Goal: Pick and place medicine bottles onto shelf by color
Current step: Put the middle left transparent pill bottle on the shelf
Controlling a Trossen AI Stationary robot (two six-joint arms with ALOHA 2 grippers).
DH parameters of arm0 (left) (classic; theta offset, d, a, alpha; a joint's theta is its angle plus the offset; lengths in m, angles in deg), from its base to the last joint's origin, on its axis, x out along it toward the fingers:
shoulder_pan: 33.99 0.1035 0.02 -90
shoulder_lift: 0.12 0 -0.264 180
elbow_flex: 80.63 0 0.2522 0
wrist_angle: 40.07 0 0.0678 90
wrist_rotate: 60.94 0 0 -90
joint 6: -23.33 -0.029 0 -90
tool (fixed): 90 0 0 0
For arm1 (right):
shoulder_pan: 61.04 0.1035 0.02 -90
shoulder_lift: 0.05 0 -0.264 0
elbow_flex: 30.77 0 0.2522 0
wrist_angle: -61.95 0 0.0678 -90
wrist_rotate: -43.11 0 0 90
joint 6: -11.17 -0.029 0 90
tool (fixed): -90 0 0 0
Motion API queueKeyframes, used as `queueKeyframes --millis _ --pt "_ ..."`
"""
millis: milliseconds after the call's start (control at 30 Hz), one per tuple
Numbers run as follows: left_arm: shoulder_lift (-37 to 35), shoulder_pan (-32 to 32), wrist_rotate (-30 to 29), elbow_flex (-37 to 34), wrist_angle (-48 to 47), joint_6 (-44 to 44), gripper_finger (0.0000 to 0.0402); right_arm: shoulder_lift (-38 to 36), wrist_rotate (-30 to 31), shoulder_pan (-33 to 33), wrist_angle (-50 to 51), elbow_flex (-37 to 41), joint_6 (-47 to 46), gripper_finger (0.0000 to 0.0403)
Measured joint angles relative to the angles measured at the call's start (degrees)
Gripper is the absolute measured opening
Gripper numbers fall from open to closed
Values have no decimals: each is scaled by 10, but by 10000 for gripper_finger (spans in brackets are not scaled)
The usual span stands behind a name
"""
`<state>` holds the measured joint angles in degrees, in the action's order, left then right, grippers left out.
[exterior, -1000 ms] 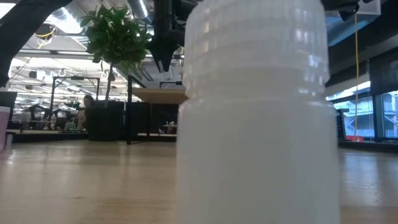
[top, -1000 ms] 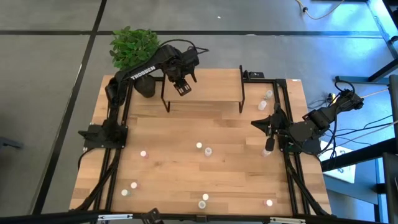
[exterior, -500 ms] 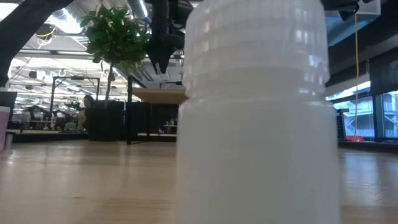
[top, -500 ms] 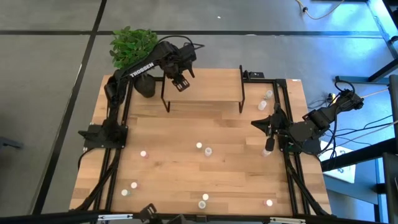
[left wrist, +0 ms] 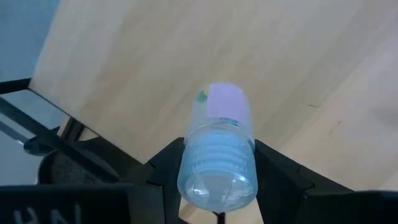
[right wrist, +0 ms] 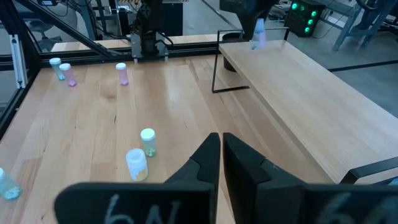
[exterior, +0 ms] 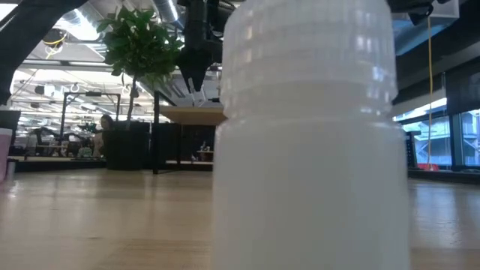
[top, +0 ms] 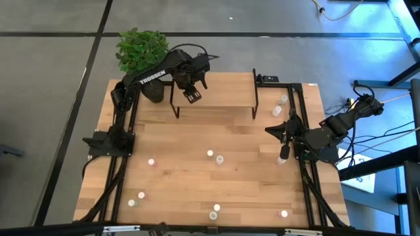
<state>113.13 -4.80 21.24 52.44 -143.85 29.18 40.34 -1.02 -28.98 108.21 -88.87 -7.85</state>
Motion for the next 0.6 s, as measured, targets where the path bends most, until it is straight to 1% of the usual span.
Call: queueKeyframes --millis 233,600 --pt "0 -37 1 0 0 0 149 0 0 0 0 0 0 23" --pt "0 -27 0 0 0 8 149 0 0 0 0 0 0 23"
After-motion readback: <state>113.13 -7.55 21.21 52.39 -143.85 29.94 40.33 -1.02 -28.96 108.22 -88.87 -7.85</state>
